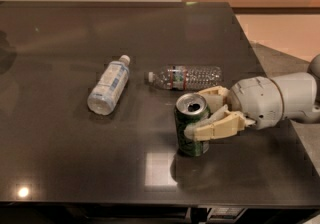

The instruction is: Place green can upright

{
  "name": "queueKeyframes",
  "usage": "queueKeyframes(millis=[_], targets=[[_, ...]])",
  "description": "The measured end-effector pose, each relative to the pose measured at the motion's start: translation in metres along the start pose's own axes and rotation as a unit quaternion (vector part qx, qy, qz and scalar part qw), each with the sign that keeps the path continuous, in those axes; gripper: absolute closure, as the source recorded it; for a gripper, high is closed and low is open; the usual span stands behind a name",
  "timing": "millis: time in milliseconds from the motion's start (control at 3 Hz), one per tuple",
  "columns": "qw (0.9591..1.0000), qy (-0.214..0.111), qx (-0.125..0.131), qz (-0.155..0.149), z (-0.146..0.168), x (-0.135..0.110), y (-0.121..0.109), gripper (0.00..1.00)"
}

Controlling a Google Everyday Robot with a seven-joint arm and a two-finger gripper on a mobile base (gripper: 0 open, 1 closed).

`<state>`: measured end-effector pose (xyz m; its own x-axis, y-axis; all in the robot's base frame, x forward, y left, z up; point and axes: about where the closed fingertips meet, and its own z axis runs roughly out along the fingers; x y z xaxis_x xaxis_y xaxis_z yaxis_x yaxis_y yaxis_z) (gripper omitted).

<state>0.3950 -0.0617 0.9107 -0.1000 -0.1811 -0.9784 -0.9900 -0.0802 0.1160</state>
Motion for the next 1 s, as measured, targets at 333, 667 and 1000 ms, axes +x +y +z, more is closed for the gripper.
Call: queueKeyframes(millis=[333, 667, 1000], targets=[[0.9994, -0.034, -0.009, -0.005, 0.0043, 0.0029, -0.0002, 0.38], [0.9984, -0.054, -0.013, -0.011, 0.0067, 0.0063, -0.0007, 0.15], [0.9985, -0.052, -0.014, -0.012, 0.0084, 0.005, -0.0004, 0.0]])
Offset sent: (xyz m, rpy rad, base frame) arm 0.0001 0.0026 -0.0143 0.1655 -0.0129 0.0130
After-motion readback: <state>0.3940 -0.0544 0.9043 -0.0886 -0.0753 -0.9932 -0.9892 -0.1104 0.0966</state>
